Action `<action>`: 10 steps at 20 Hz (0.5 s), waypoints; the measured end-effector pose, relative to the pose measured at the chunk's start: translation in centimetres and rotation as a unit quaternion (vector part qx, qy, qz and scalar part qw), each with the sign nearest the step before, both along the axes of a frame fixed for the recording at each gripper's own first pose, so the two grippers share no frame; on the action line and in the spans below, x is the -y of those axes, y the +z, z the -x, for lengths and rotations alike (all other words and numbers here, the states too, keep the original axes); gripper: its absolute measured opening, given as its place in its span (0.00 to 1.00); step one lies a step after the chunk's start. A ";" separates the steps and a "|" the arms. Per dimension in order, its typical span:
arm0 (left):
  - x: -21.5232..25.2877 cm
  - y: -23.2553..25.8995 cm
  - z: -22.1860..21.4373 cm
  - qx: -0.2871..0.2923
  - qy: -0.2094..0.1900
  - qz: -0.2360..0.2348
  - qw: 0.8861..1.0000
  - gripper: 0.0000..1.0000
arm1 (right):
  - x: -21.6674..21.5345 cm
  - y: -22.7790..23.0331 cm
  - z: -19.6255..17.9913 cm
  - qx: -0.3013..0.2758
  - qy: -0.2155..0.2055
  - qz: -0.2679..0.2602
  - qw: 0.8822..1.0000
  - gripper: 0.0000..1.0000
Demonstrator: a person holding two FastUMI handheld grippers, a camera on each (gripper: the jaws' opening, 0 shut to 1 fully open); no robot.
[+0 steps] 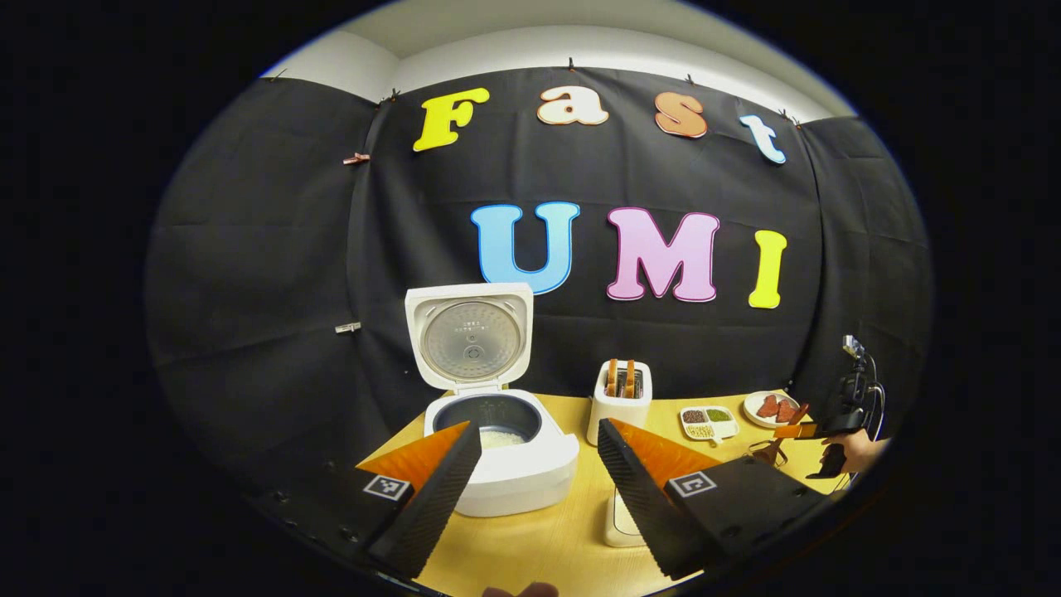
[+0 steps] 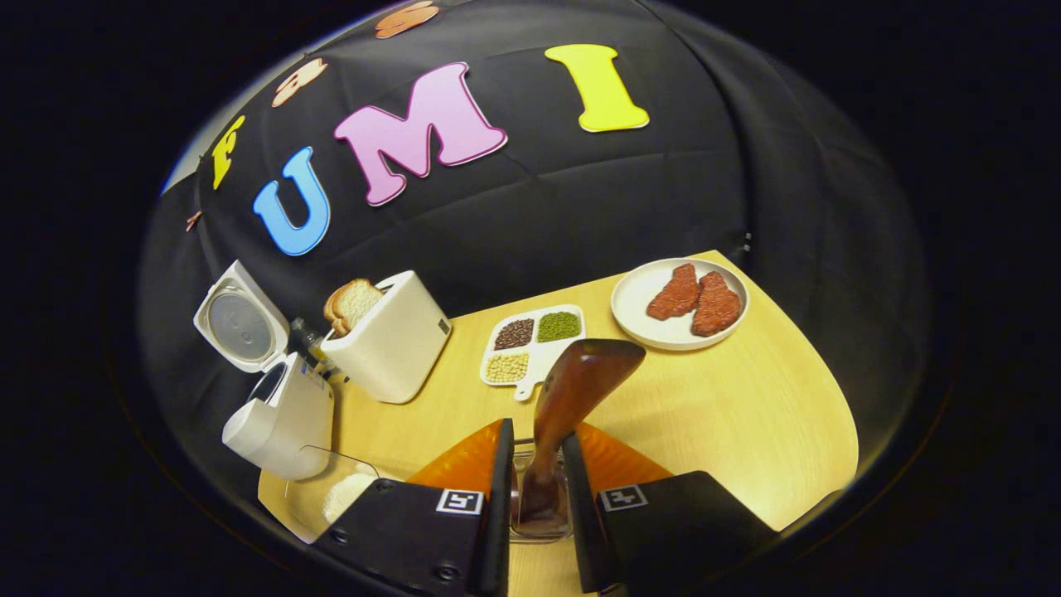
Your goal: Close the left gripper, press the button to open the rice cooker; take a wooden spoon from the chopstick holder with the right hand, scoop a spoonful of rice and pour it into the rice cooker, then put the wooden spoon back into the chopstick holder.
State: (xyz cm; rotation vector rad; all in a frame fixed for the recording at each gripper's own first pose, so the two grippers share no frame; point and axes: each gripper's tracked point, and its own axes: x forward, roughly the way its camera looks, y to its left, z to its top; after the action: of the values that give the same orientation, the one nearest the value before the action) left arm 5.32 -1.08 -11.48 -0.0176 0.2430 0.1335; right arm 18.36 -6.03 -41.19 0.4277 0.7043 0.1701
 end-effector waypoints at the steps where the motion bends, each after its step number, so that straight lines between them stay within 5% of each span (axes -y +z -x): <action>1: -0.1 0.2 -0.1 0.001 -0.002 -0.001 1.000 0.98 | 0.3 0.4 0.4 0.001 -0.004 -0.001 1.000 0.42; 2: -0.3 0.3 -0.2 0.003 -0.004 -0.001 1.000 0.97 | 0.7 0.9 0.7 0.005 -0.008 0.000 1.000 0.46; 5: -0.3 0.8 -0.6 0.009 -0.013 -0.002 1.000 0.98 | 2.1 2.4 2.3 0.014 -0.020 0.016 1.000 0.84; 10: -0.2 1.2 -1.1 0.016 -0.033 0.003 0.999 0.98 | 4.1 4.9 4.5 0.031 -0.039 0.044 0.998 0.98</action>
State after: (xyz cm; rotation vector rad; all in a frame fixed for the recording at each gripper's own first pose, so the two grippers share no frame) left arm 6.45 -0.91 -10.26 -0.0171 0.2124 0.0664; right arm 13.82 -10.16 -36.28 0.3645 0.6315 0.0786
